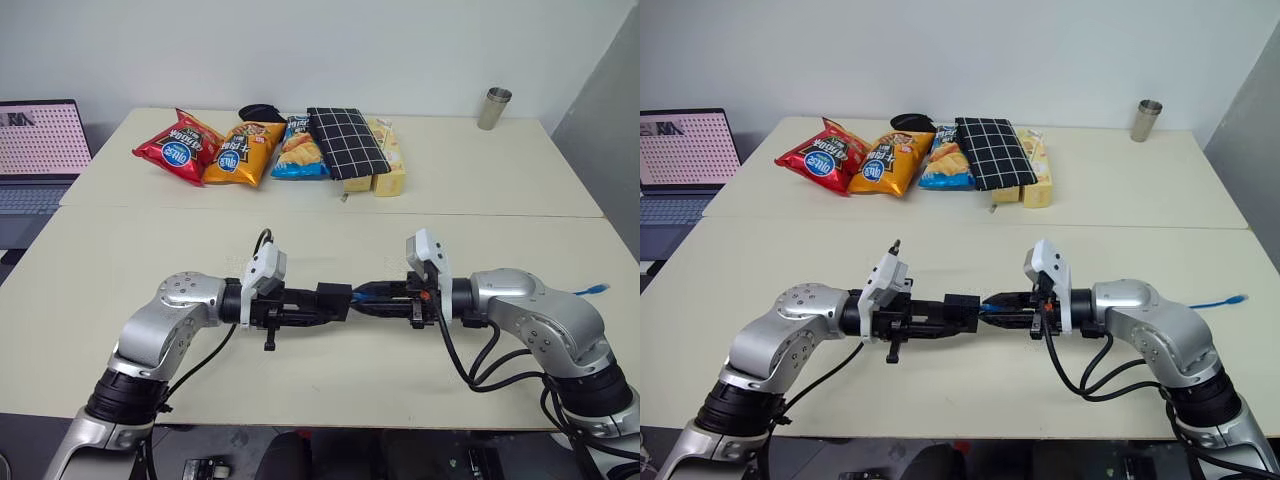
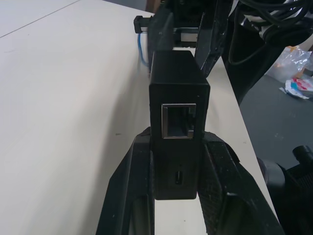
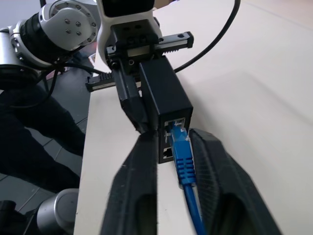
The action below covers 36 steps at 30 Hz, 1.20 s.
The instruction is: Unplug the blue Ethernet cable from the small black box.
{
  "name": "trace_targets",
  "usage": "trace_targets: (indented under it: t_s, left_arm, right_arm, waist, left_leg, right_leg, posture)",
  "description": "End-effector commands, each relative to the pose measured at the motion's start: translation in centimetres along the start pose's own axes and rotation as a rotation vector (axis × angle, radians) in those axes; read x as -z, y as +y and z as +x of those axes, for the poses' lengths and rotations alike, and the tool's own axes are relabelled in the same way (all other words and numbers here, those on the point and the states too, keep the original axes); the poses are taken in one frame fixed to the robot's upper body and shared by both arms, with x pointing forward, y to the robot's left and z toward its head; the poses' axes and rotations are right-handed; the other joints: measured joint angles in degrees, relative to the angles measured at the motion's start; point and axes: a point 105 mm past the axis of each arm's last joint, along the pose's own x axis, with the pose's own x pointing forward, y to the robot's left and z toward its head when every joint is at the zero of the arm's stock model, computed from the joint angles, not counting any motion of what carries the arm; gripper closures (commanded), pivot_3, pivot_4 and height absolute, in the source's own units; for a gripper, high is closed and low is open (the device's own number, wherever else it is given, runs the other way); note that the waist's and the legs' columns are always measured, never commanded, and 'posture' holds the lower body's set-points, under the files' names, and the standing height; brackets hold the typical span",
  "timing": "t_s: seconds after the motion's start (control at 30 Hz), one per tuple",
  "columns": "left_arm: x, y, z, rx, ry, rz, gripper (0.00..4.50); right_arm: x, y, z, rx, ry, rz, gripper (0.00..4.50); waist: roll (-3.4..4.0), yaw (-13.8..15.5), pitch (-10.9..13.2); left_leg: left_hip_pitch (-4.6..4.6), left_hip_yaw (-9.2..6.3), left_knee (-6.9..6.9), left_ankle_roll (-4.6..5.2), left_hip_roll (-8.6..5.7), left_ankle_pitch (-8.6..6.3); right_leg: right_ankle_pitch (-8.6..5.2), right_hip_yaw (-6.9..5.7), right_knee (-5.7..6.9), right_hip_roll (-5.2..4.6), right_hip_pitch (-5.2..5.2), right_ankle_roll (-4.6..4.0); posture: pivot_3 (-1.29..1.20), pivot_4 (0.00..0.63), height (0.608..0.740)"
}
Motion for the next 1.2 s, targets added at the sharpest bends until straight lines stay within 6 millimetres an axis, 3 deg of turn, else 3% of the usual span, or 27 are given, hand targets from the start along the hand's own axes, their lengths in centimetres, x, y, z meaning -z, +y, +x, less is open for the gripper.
trace_targets:
  t_s: [0.03,0.4,0.63,0.77,0.97,1.07,1.13,1.2]
  left_arm:
    - [-0.6,-0.8,0.2,0.045,-0.004,0.052,3.72]
    - [-0.4,-1.6,0.2,0.090,-0.006,0.064,3.72]
    - [0.8,-0.6,-1.1,-0.013,0.017,0.058,3.72]
    - [1.3,-0.1,-2.1,-0.080,0.024,0.047,3.72]
    - [1.2,1.2,-2.6,-0.180,0.010,0.039,3.72]
    - [1.0,1.7,-2.4,-0.208,0.002,0.049,3.72]
    - [0.7,2.2,-2.3,-0.236,-0.007,0.059,3.72]
    - [0.5,3.0,-2.4,-0.283,-0.014,0.071,3.72]
  right_arm:
    - [-1.0,0.1,-0.1,-0.021,0.000,-0.042,4.41]
    - [-1.0,-0.1,-0.3,-0.043,0.028,-0.048,4.42]
    - [1.3,-2.5,-3.3,0.096,0.102,0.002,4.42]
    - [2.1,-4.5,-4.9,0.231,0.104,-0.007,4.42]
    - [1.5,-12.0,-7.4,0.755,0.099,-0.166,4.42]
    - [1.7,-14.3,-8.8,0.923,0.101,-0.177,4.42]
    - [1.9,-14.7,-8.9,0.947,0.103,-0.177,3.72]
    - [1.7,-14.7,-8.8,0.939,0.092,-0.179,3.35]
  waist:
    - [0.00,0.01,0.00]
    - [0.00,0.00,0.00]
    - [0.00,0.11,0.00]
    - [0.00,0.05,0.00]
    - [0.01,-0.07,0.01]
    - [0.01,0.00,0.01]
    - [0.01,0.13,0.01]
    - [0.01,0.08,0.01]
  left_leg:
    - [0.00,0.00,0.00,0.04,0.00,-0.02]
    - [-0.01,-0.02,0.00,0.13,0.00,-0.07]
    - [-0.01,-0.02,0.00,0.15,0.00,-0.08]
    - [0.00,-0.01,-0.01,0.16,0.00,-0.09]
    - [0.00,0.03,-0.03,0.14,0.01,-0.08]
    - [-0.07,0.11,-0.03,0.02,-0.01,-0.01]
    - [-0.09,0.12,-0.03,-0.05,0.00,0.03]
    - [-0.12,0.15,-0.04,-0.05,0.01,0.03]
  right_leg:
    - [0.00,-0.01,0.00,0.00,0.00,0.00]
    - [0.00,-0.02,-0.01,0.00,0.00,0.00]
    - [0.00,-0.03,-0.04,-0.01,0.03,0.00]
    - [0.00,-0.02,-0.02,-0.02,0.00,0.00]
    - [0.00,0.01,0.00,-0.01,-0.03,0.00]
    - [0.00,0.08,0.02,-0.02,-0.16,0.00]
    - [0.00,0.07,0.02,-0.02,-0.17,0.00]
    - [0.00,0.08,0.00,-0.03,-0.18,0.00]
  posture:
    - [0.00,0.150,0.740]
    - [0.00,0.150,0.740]
    - [0.00,0.150,0.740]
    - [0.00,0.150,0.740]
    - [0.00,0.150,0.740]
    - [0.00,0.150,0.740]
    - [0.00,0.150,0.740]
    - [0.00,0.150,0.740]
